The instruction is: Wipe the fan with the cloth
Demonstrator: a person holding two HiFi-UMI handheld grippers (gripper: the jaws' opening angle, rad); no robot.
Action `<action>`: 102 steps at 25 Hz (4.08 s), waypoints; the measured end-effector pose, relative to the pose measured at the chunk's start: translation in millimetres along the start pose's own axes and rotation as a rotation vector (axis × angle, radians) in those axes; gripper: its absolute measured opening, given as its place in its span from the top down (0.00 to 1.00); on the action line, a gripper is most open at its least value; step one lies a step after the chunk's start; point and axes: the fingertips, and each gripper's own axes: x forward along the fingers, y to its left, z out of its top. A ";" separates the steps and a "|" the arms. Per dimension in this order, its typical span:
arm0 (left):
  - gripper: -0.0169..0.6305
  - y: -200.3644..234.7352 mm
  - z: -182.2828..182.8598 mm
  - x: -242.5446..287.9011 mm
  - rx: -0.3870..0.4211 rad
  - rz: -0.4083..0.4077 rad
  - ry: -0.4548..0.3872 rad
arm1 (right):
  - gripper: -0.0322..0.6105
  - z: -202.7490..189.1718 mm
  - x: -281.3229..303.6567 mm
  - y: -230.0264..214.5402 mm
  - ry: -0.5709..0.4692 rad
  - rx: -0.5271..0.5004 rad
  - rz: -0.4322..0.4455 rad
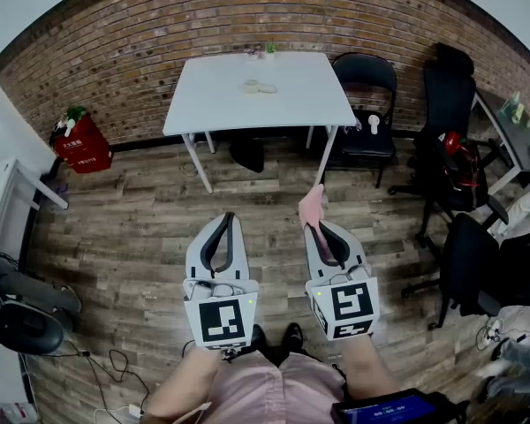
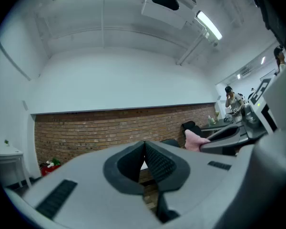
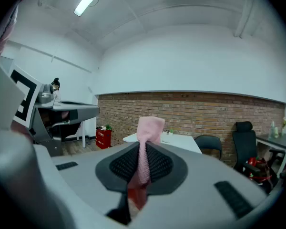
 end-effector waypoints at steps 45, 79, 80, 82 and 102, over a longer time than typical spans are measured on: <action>0.95 39.4 -69.8 249.6 0.008 0.005 0.102 | 0.89 -6.7 234.4 -128.4 0.046 0.066 0.021; 0.95 174.5 -164.2 555.4 0.005 -0.104 0.193 | 0.89 9.1 556.7 -224.2 0.159 0.093 -0.054; 0.95 179.5 -165.5 566.0 0.009 -0.112 0.192 | 0.89 12.3 567.5 -227.0 0.159 0.092 -0.062; 0.95 188.4 -168.4 584.1 0.010 -0.130 0.201 | 0.89 19.1 586.2 -231.1 0.158 0.089 -0.076; 0.95 214.8 -173.5 697.4 0.022 -0.105 0.205 | 0.89 36.9 695.1 -288.6 0.151 0.066 -0.034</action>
